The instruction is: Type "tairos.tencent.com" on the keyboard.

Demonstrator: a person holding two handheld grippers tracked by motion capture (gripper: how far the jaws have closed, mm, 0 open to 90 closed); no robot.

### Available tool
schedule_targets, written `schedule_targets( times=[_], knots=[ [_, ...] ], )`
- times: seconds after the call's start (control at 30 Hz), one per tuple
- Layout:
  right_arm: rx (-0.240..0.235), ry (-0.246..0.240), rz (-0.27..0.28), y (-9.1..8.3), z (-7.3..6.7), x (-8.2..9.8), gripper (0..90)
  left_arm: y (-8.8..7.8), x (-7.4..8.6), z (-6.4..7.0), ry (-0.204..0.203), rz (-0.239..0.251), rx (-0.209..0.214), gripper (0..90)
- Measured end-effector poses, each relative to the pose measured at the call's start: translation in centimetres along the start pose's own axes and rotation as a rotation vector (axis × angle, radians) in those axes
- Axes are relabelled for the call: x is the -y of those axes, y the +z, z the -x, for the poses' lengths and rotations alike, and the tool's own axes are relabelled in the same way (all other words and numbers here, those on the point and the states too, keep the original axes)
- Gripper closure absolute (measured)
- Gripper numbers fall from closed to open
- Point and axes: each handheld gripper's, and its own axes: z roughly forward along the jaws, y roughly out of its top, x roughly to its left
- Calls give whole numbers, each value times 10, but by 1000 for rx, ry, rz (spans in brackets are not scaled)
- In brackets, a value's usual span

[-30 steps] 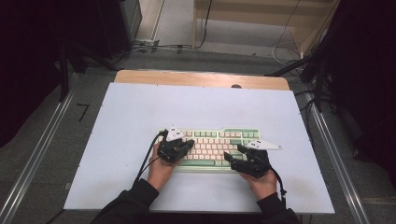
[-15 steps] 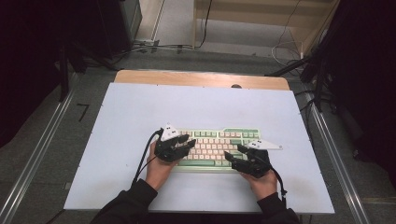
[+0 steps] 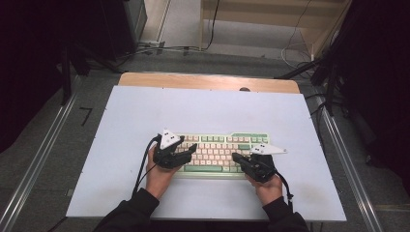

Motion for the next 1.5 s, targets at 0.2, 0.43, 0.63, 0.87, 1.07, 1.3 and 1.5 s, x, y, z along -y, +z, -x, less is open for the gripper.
schedule_targets(
  times=[0.2, 0.43, 0.63, 0.87, 1.07, 1.3, 1.5],
  knots=[
    [-28, -29, -24, 10, -5, -3, 877, -7, 4, -6, -15, 4, -22, 430],
    [-29, -62, -62, 18, -12, -4, 877, -11, 6, -8, -25, 6, -36, 430],
    [-28, -54, -79, 18, -10, -3, 877, -11, 6, -9, -24, 4, -35, 430],
    [-33, -56, -89, 21, -11, -2, 877, -11, 7, -9, -20, 1, -33, 430],
    [-35, -54, -93, 21, -11, -2, 877, -11, 7, -8, -20, -1, -33, 431],
    [-36, -58, -96, 21, -10, -1, 877, -12, 7, -9, -21, -1, -34, 431],
    [-41, -53, -83, 20, -9, 0, 868, -12, 7, -9, -22, -3, -31, 432]
  ],
)
